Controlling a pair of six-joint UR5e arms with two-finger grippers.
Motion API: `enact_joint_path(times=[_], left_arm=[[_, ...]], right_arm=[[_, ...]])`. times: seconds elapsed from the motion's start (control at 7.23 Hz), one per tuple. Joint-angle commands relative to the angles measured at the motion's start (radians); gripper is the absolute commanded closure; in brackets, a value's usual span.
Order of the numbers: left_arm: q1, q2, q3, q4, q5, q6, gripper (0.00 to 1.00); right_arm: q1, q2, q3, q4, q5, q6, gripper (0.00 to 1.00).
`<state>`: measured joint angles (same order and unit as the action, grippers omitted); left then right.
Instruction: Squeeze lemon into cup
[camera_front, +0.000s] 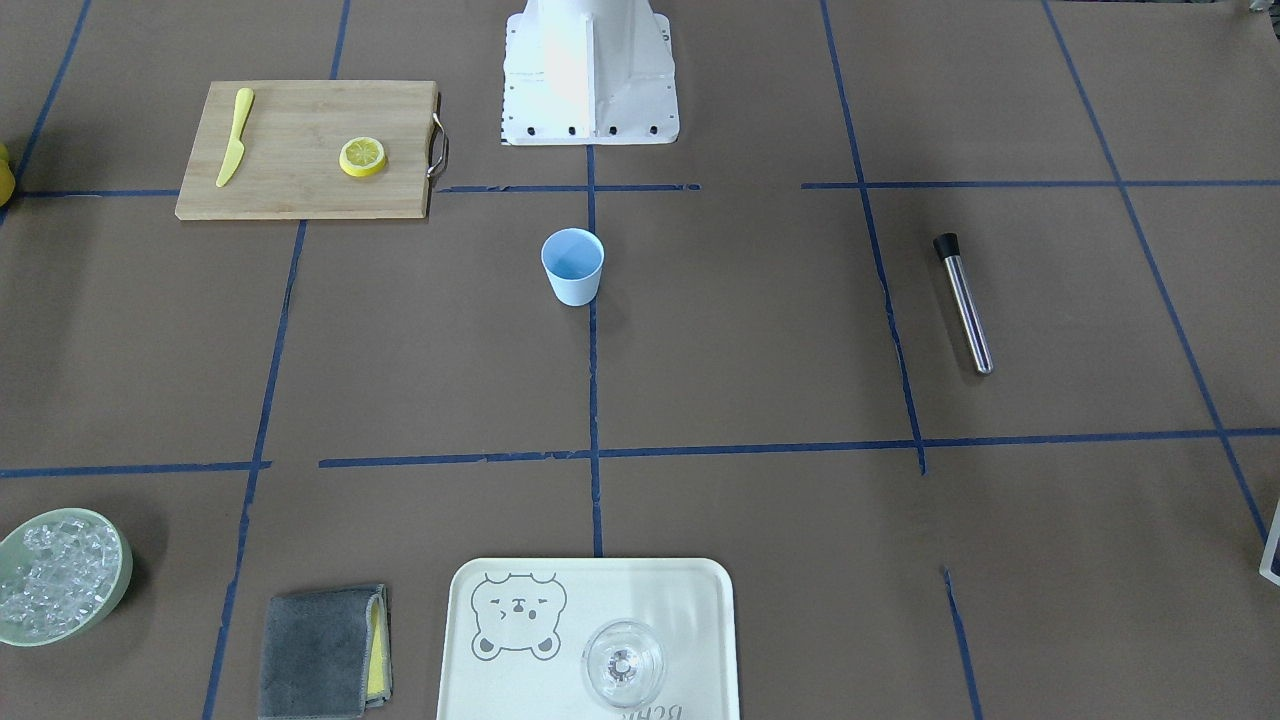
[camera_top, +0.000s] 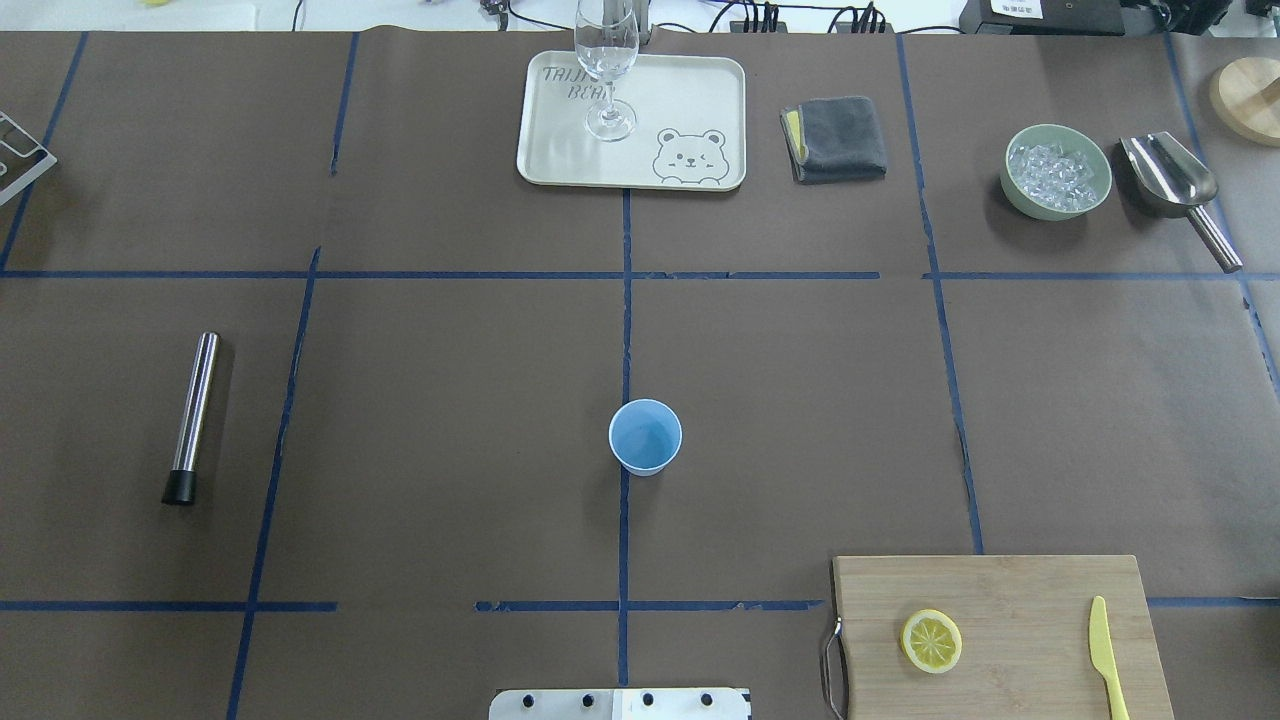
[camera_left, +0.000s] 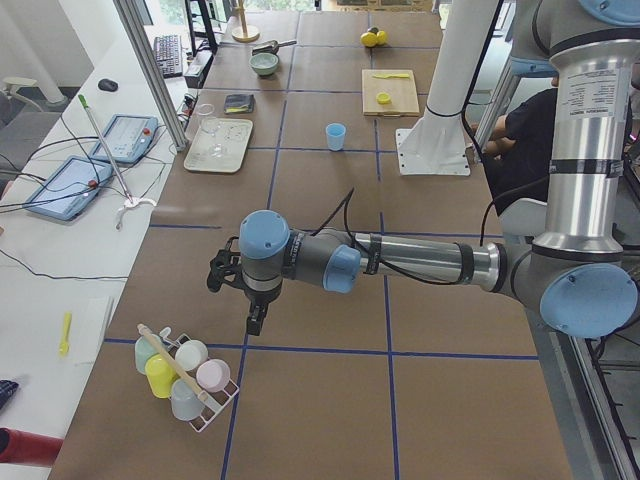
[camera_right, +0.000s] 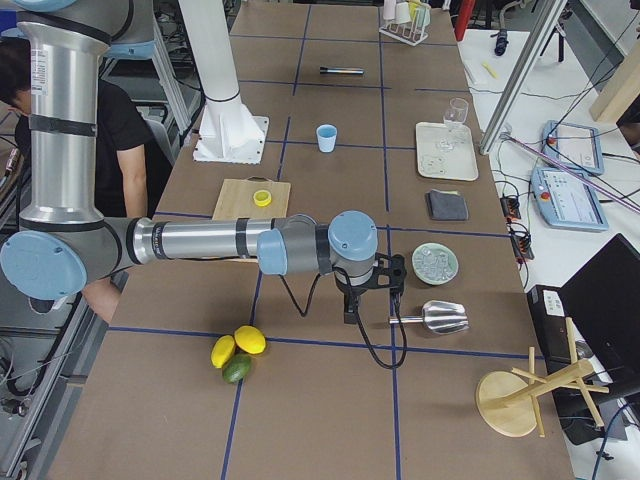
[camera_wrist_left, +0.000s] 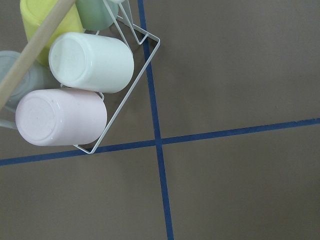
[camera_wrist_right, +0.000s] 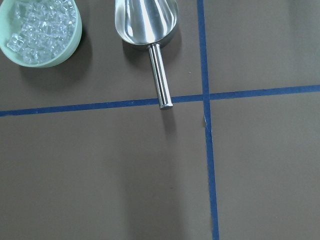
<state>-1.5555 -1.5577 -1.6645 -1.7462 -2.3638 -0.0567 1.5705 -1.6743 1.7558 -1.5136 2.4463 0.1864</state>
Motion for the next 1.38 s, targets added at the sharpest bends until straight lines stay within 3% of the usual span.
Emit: enact_joint_path(times=[0.0,0.41,0.69,0.97,1.24], left_arm=[[0.0,-0.002,0.0,0.0,0.0,-0.002,0.0],[0.0,-0.002,0.002,0.0,0.0,-0.002,0.0],[0.0,-0.001,-0.003,-0.001,0.0,-0.002,0.0],[0.0,-0.001,-0.014,-0.001,0.0,-0.002,0.0],[0.0,0.001,-0.017,-0.001,0.001,-0.002,0.0]], right_arm=[[0.006,-0.002,0.004,0.009,-0.068,0.002,0.0],[0.002,0.018,0.004,0.013,-0.052,0.018,0.0],[-0.033,0.007,-0.015,0.076,-0.027,0.031,0.0],[-0.206,0.071,0.084,0.082,-0.062,0.338,0.0],[-0.488,0.11,0.221,0.081,-0.288,0.757,0.0]])
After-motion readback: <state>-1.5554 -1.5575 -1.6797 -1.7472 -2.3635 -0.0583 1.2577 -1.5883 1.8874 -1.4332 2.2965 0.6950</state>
